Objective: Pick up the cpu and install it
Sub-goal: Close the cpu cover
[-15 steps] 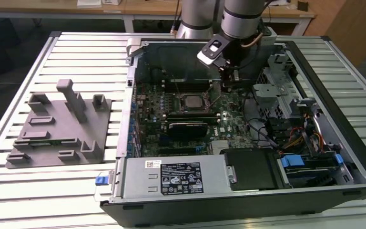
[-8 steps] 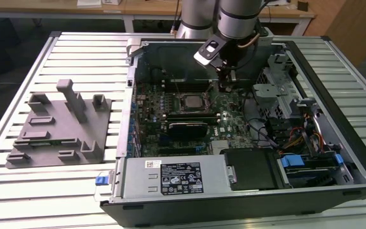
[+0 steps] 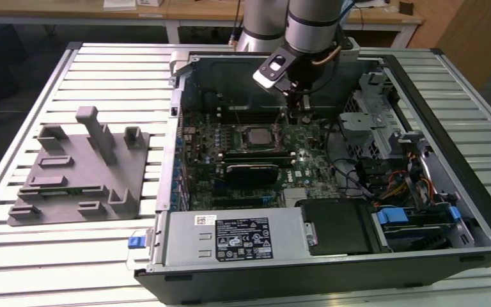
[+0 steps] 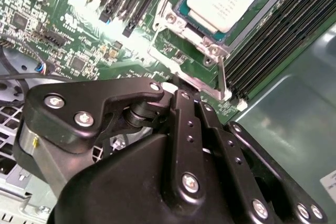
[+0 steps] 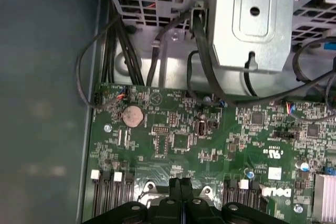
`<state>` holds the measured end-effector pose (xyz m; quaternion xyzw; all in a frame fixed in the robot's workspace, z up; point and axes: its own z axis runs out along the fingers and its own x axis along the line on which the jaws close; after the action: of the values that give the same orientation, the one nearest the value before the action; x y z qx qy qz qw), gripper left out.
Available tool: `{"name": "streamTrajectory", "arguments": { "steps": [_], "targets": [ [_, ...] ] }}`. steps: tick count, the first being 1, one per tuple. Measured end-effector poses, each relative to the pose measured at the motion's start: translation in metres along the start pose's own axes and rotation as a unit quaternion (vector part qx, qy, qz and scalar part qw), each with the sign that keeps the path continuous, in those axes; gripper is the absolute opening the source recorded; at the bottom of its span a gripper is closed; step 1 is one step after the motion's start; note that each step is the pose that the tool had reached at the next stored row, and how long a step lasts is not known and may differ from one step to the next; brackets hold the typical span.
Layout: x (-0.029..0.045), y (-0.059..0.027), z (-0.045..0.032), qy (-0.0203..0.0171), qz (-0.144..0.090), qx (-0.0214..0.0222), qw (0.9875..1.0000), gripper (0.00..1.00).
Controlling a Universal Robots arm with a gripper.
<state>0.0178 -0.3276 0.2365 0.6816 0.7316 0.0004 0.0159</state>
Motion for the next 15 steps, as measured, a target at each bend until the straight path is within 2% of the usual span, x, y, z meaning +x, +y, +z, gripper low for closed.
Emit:
{"name": "streamTrajectory", "arguments": {
  "steps": [15],
  "targets": [
    [0.0009, -0.0103, 0.0072, 0.0001, 0.000, 0.0001, 1.0000, 0.11]
  ]
}}
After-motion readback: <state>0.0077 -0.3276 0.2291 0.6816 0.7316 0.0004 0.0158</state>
